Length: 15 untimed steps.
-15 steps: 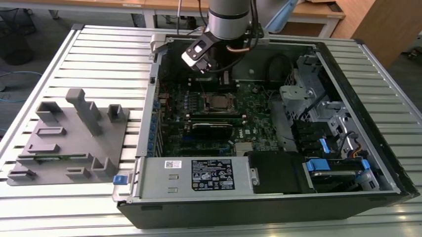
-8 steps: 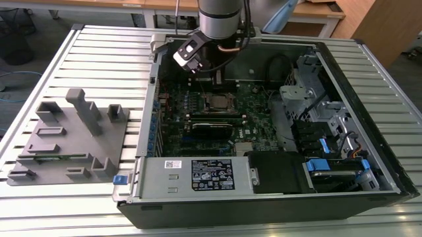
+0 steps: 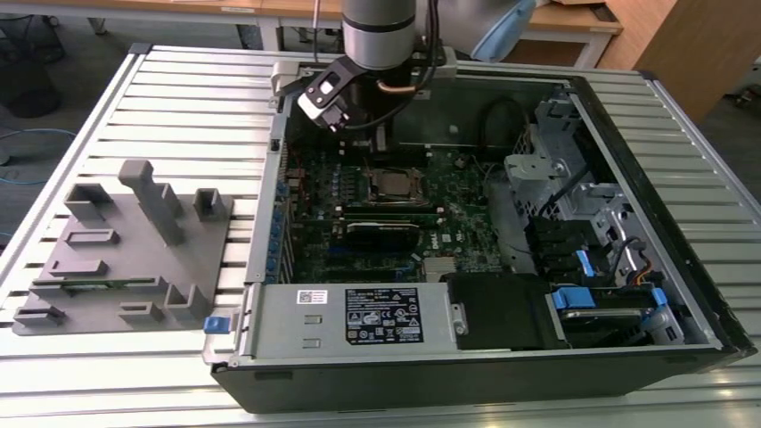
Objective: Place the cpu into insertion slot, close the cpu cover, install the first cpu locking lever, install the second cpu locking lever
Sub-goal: 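Close the cpu cover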
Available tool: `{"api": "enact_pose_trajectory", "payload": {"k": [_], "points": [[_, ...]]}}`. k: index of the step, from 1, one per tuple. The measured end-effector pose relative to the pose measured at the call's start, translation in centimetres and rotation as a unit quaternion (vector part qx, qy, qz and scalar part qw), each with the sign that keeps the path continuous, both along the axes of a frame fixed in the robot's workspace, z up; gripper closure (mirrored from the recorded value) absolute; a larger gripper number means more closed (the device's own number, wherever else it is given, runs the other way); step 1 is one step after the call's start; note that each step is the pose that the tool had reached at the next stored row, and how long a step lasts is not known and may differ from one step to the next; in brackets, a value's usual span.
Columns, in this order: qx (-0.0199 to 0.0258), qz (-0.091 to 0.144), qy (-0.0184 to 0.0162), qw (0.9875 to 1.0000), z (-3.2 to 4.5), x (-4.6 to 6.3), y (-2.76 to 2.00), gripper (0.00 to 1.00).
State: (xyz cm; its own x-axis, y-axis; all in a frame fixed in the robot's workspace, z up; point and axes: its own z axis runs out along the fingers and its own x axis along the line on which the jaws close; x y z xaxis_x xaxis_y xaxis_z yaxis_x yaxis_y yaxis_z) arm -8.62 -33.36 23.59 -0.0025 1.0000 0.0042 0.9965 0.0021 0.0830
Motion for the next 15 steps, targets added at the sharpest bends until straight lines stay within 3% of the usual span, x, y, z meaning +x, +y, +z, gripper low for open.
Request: {"api": "enact_pose_trajectory", "payload": {"k": [12,15], "points": [[-0.0005,0.0,-0.0002,1.0,0.0,-0.22,0.03,0.89],[-0.001,-0.001,0.0013,1.0,-0.02,-0.01,0.03,0.89]]}}
